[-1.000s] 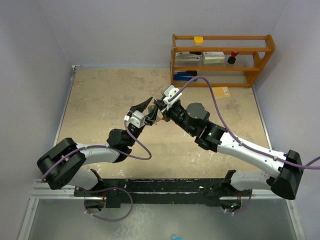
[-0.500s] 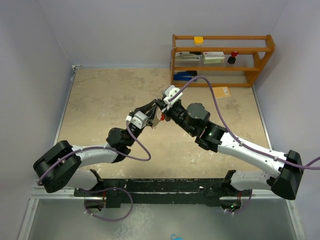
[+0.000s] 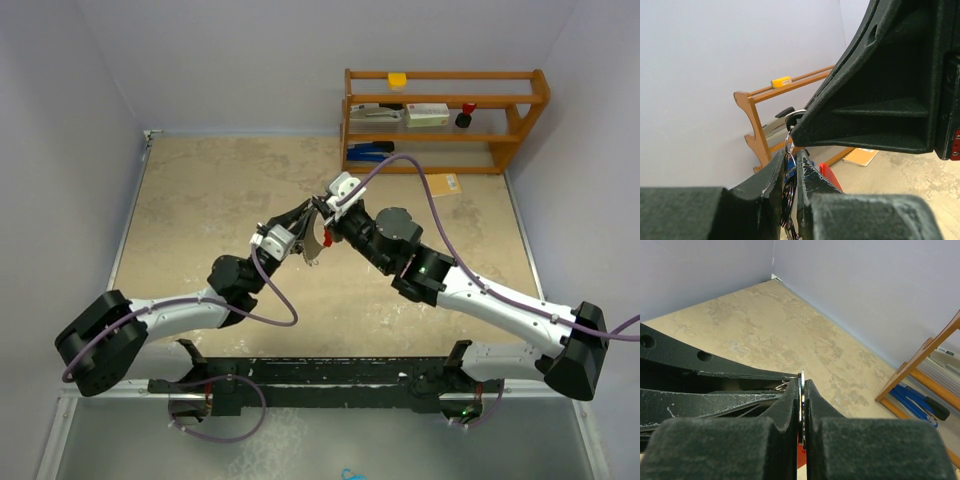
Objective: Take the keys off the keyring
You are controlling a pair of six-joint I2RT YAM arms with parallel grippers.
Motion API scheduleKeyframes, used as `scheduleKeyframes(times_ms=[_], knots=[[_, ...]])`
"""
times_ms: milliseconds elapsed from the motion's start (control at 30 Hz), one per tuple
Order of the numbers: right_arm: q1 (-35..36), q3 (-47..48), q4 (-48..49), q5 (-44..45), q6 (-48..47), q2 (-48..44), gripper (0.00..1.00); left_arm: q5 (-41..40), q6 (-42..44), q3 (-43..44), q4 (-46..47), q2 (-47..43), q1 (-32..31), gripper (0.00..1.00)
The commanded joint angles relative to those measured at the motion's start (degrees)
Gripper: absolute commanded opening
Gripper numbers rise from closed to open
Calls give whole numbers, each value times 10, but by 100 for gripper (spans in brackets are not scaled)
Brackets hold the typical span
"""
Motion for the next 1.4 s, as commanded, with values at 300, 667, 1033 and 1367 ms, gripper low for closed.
scheduleKeyframes(times_ms=[300,667,1033,1367], knots=[[1,-1,86,128,-91,-32,0,12,89,-21,-84,-103,-2,0],[1,-13,109,193,-128,-20,0,19,109,-32,-110,-191,-2,0],[1,-8,92,163,-116,-24,0,8,48,28,-93,-116,-2,9],[1,-10,95,159,-114,-26,0,88,-53,82,-134,-90,-3,42]])
